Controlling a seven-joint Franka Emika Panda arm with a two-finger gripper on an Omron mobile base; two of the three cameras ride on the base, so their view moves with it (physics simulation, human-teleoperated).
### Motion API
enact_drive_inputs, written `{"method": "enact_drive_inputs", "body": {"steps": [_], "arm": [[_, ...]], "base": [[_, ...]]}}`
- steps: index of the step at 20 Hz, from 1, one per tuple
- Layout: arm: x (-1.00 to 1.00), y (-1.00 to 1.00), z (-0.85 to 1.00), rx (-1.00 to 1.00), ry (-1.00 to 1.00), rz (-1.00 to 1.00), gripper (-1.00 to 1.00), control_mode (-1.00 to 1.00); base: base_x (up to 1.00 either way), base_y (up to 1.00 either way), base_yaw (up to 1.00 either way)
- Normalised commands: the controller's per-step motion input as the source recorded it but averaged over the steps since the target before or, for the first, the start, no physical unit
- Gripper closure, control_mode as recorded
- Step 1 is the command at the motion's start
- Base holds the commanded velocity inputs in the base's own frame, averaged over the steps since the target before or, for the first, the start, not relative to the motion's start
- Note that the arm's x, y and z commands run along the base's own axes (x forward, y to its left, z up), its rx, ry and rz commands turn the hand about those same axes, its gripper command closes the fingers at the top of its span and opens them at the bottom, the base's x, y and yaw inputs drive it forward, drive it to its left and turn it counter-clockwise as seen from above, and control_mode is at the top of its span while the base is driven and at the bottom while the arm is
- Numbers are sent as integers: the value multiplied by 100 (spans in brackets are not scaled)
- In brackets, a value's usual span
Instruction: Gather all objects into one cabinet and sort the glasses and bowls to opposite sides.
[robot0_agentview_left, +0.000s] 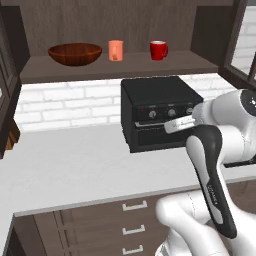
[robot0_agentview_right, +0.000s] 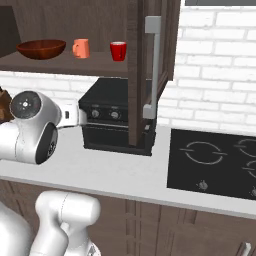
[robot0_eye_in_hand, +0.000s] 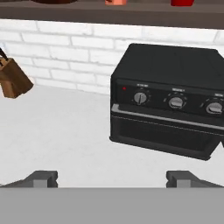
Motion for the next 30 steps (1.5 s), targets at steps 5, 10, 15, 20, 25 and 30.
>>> {"method": "enact_drive_inputs", "body": {"steps": [5,10,15,20,25,30], "arm": [[-16,0,0,0,-1,0,-100,100],[0,0,0,0,0,0,-100,100],[0,0,0,0,0,0,-100,100],[0,0,0,0,0,0,-100,100],[0,0,0,0,0,0,-100,100],[0,0,0,0,0,0,-100,100]], "base": [[-16,0,0],[-96,3,1],[-100,54,25],[-87,44,52],[-72,6,61],[-44,15,63]]}}
